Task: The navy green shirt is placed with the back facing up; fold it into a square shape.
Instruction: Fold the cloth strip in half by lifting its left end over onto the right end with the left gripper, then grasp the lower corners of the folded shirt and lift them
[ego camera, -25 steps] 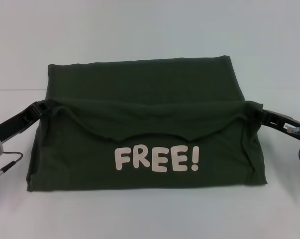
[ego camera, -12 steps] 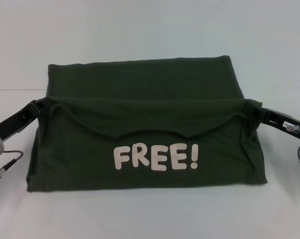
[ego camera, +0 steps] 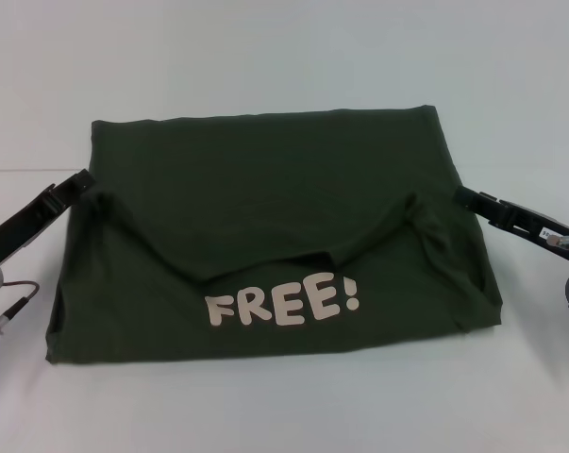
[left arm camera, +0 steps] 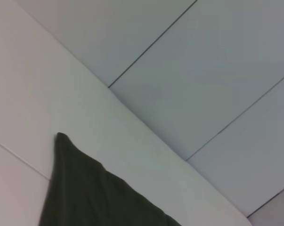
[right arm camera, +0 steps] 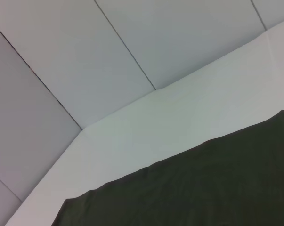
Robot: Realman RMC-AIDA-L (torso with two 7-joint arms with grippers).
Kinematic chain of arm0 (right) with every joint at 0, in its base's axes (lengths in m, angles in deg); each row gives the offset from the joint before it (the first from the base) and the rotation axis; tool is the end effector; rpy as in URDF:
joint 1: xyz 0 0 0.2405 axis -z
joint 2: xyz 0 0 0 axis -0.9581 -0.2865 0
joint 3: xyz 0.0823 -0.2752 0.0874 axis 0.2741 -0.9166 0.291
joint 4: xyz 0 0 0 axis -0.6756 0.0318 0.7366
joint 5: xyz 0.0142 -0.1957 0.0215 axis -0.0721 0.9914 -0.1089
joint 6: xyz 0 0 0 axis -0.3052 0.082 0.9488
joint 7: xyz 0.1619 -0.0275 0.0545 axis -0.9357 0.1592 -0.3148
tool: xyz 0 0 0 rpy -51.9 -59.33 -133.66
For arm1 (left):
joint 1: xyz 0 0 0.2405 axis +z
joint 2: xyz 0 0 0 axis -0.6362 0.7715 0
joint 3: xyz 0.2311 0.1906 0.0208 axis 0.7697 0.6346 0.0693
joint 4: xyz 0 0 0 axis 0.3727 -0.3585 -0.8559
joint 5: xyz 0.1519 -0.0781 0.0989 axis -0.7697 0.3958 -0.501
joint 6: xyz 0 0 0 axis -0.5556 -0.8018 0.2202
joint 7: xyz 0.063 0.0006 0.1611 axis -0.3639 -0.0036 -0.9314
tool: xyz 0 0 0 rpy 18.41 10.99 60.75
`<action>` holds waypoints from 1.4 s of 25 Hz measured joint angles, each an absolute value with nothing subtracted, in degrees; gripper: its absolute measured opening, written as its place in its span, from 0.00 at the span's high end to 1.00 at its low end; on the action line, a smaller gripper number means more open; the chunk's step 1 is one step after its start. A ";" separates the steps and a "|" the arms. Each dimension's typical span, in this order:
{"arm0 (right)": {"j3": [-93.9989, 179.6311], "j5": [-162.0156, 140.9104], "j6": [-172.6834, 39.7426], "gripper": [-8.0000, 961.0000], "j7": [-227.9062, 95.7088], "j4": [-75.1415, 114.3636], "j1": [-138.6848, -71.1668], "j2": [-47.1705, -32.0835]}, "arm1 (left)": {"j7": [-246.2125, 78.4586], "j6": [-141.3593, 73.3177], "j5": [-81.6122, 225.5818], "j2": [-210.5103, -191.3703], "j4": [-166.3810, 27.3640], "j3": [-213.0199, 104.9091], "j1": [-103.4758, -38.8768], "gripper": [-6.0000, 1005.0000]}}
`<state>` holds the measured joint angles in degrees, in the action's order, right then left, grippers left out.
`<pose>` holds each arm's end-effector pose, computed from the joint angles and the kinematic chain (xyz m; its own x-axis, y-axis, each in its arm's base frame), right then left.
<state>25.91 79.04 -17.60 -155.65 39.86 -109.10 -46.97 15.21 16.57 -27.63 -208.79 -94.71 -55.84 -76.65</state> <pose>0.3196 0.4319 -0.0342 0.2884 -0.4991 -0.8171 -0.9433 -0.2946 -0.1529 -0.3364 0.4324 -0.0121 0.0157 0.4024 0.9153 0.9942 -0.1033 0.0284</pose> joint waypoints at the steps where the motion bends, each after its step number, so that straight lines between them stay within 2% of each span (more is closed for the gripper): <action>1: 25.91 78.93 -17.59 0.63 -155.65 39.86 -109.05 -46.97 | 15.21 15.87 -27.62 -208.71 -94.38 -55.84 -76.76 0.71; 7: 25.92 78.78 -17.26 0.49 -155.65 39.86 -108.86 -46.97 | 15.21 14.60 -27.88 -208.57 -94.03 -55.82 -76.86 0.41; 9: 26.08 78.77 -16.95 0.40 -155.64 39.86 -108.79 -46.97 | 15.48 15.23 -28.27 -208.42 -94.10 -55.52 -76.73 0.32; 12: 26.56 78.23 -14.88 0.27 -155.64 40.02 -108.02 -46.83 | 16.82 18.90 -28.59 -207.68 -94.82 -54.12 -75.48 0.29; 15: 26.41 77.88 -11.52 0.05 -156.30 40.97 -106.47 -46.23 | 20.30 24.55 -29.01 -206.69 -96.59 -50.93 -73.18 0.27; 20: 25.47 78.46 -5.11 0.06 -158.90 41.95 -103.39 -43.97 | 30.06 34.00 -35.21 -204.78 -102.20 -45.70 -69.85 0.22; 25: 22.65 78.56 0.15 0.06 -160.66 42.66 -100.89 -41.62 | 34.50 42.08 -46.97 -202.66 -107.77 -45.61 -69.52 0.22; 30: 22.15 78.59 1.32 0.06 -160.79 42.97 -99.89 -41.30 | 34.24 44.59 -55.33 -201.26 -109.53 -45.97 -70.68 0.22; 35: 21.70 78.63 1.36 0.06 -160.55 43.00 -99.78 -41.54 | 34.01 42.84 -57.13 -201.13 -109.75 -45.54 -71.05 0.21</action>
<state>21.70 78.63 1.36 -160.55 43.00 -99.78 -41.54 34.01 42.84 -57.13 -201.13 -109.75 -45.54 -71.05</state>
